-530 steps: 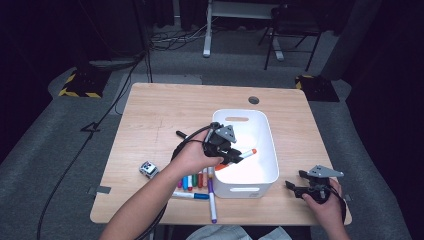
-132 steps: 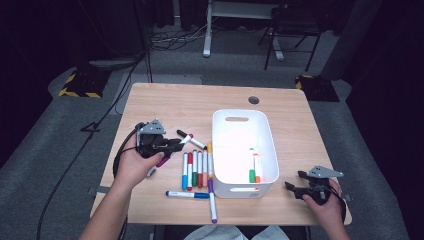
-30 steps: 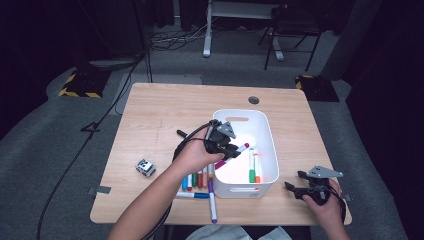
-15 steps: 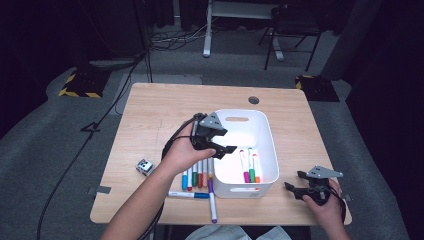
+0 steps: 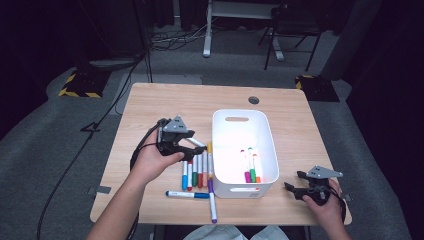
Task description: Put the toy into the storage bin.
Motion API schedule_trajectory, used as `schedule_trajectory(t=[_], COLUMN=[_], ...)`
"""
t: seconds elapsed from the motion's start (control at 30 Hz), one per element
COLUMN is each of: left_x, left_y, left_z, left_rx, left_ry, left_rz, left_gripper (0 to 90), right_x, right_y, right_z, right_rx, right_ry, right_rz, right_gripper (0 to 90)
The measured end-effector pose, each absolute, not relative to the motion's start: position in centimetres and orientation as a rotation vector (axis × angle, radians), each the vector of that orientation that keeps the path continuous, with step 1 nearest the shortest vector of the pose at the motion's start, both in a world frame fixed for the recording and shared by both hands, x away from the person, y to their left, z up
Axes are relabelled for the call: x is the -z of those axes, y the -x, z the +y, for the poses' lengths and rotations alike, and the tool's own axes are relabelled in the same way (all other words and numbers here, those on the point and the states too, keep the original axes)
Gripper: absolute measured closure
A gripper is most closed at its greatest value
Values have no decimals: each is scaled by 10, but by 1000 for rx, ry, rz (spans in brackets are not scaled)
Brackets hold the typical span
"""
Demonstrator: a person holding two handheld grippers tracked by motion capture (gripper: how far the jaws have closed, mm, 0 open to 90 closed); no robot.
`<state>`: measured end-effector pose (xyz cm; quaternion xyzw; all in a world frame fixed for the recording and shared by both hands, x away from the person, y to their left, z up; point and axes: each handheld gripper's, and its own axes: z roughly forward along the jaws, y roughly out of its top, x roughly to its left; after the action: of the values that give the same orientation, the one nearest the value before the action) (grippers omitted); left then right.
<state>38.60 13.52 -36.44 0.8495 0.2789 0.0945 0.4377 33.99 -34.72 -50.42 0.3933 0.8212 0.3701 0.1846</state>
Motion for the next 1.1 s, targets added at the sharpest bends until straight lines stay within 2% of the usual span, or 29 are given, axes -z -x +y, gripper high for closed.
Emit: schedule_trajectory(t=[0.27,0.43,0.53,0.8,1.1], left_x=[395,411,426,466,479], left_y=[-383,-383,-383,-388,-393], left_z=[163,170,171,164,158], left_rx=[-308,-298,-319,-252,-244], left_ry=[-2119,-2112,-2131,-2192,-2235], left_rz=[789,855,885,939,960], left_gripper=[337,346,350,368,390], right_x=[504,504,504,504,504], right_y=[-340,-340,-340,-340,-340], right_z=[-347,-347,-347,-347,-347], right_rx=[-1043,-1043,-1043,-1043,-1043], right_ry=[-1109,-1111,-1113,-1112,-1110], right_rz=[2315,2315,2315,2315,2315], right_gripper=[257,257,257,257,257])
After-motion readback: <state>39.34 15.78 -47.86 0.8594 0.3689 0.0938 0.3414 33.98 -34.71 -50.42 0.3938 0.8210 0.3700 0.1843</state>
